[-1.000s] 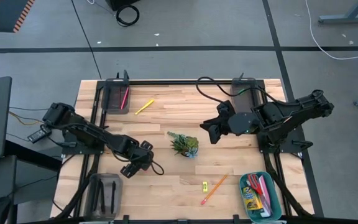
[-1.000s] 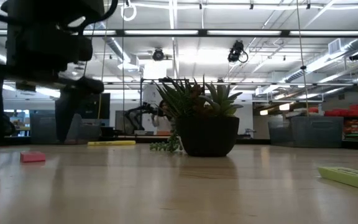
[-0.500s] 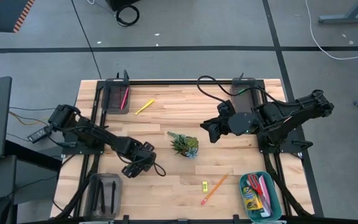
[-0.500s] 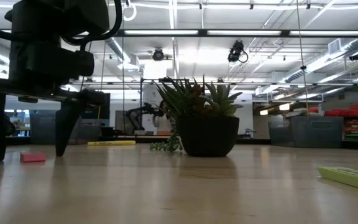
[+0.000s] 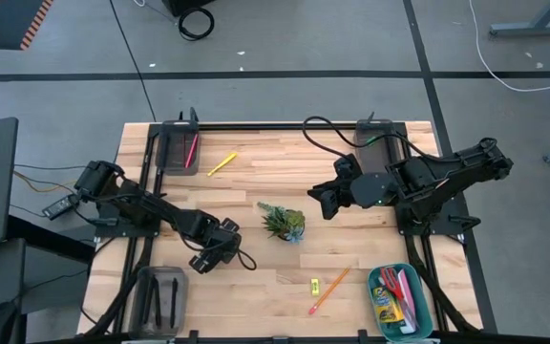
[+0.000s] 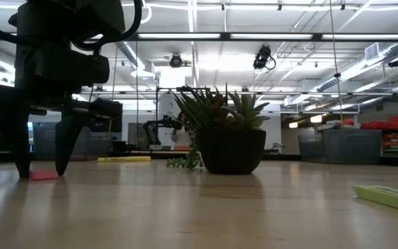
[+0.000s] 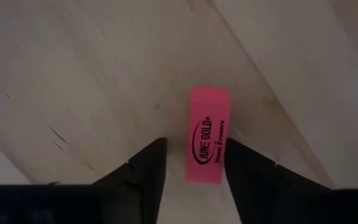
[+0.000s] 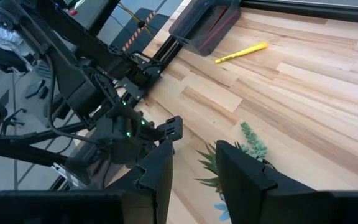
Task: Sort crayons/erasers/pens/pencils in bins
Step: Put the pink eraser into the top right black bin
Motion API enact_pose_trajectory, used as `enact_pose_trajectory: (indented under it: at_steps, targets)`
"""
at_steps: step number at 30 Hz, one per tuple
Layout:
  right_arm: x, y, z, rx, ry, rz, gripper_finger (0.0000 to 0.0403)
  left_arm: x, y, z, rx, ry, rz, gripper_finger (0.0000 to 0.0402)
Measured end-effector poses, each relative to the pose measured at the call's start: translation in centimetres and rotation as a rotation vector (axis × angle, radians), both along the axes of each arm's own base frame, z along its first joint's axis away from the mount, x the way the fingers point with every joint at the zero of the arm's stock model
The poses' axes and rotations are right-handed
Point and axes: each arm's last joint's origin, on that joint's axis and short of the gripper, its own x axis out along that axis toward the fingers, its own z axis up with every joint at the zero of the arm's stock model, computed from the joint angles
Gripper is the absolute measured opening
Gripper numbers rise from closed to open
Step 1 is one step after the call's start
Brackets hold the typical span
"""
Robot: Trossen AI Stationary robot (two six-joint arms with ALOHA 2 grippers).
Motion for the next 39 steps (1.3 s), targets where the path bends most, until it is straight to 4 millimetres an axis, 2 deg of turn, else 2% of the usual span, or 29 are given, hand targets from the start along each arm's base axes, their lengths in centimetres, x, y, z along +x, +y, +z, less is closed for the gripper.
enact_pose_trajectory:
  at_steps: [14,21,26,31,39]
  targets:
    - [0.0,0.0,0.0,-0.014,0.001,-0.006,0.0129,0.2,-0.1,0.2,-0.035,0.011,0.103,0.0076]
    - [0.0,-0.1,0.0,-0.032,0.0,-0.015,0.0129,1.1,-0.5,1.0,-0.064,-0.001,0.124,0.0079]
    - [0.0,-0.1,0.0,-0.037,0.005,-0.011,0.0129,2.0,-0.6,2.5,-0.072,-0.018,0.149,0.0078]
    - [0.0,-0.1,0.0,-0.046,0.012,-0.006,0.0129,3.5,-0.4,4.8,-0.078,-0.058,0.177,0.0071]
    - [-0.2,0.0,-0.3,-0.06,0.065,0.071,0.0129,6.7,2.0,10.8,-0.099,-0.159,0.285,0.0075]
